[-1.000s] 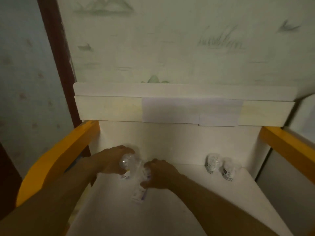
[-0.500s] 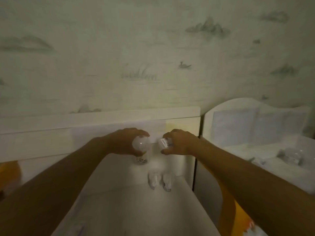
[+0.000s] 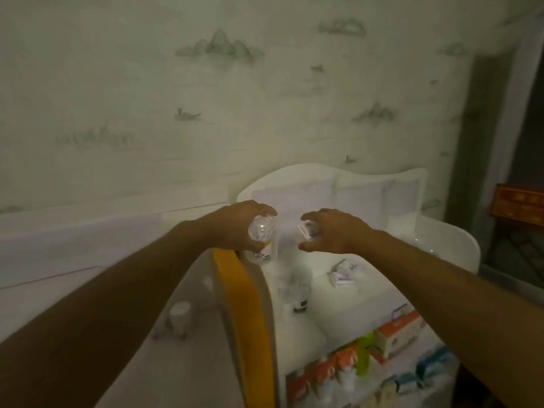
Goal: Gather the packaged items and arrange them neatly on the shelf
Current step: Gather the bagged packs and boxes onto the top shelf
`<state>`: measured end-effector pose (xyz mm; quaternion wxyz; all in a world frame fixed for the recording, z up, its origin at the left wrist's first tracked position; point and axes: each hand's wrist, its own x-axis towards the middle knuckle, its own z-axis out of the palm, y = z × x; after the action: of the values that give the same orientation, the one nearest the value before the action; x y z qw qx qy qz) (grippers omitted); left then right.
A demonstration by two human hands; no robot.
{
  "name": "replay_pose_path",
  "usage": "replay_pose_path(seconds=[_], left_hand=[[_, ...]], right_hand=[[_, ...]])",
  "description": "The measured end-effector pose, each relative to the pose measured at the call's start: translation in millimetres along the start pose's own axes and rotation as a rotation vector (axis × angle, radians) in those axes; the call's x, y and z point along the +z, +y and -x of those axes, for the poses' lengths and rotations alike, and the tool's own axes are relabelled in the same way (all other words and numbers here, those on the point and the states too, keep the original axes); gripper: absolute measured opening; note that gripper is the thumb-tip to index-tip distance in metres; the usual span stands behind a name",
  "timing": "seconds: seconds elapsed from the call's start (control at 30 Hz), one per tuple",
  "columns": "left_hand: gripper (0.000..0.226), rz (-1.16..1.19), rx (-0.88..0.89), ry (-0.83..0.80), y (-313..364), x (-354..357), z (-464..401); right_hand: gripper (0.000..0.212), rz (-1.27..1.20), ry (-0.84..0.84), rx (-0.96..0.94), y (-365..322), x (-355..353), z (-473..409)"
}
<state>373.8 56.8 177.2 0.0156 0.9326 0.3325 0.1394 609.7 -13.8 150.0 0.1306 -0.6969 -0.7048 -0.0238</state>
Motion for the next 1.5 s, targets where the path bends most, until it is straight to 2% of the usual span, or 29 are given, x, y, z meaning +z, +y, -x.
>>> replay_pose_path(seconds=[0.17,0.37,0.63,0.9,1.2,1.33,1.5], left_hand=[[0.078,-0.027,0.008,-0.095,47.7,53.7,-39.7],[0.072,-0.077,0.049,-0.171,69.1,100.5,-77.5],[0.075,-0.065,0.100,-0.254,63.4,152.4,-139.9],[0.075,-0.043,0.081,-0.321,45.3,195.1,-187.4],[0.079,-0.062,0.039,-0.430,55.5,247.5,-235.6],[0.077,-0.101,0.001,-0.511,66.2,270.1,-249.3],[0.078,-0.126,-0.096,-0.518,76.0,278.5,-256.8]], right_hand=[[0.076,-0.021,-0.068,0.063,82.4,15.4,22.5],[0.076,-0.068,-0.114,0.130,147.2,46.8,27.5],[0.077,-0.001,-0.206,0.198,196.3,64.1,6.6],[0.077,0.003,-0.208,0.263,236.6,71.2,-24.8],[0.072,-0.125,-0.225,0.180,290.6,130.6,-60.4],[0.078,-0.150,-0.314,0.130,318.6,167.6,-75.6],[0.078,-0.155,-0.391,0.066,341.7,205.6,-94.1]])
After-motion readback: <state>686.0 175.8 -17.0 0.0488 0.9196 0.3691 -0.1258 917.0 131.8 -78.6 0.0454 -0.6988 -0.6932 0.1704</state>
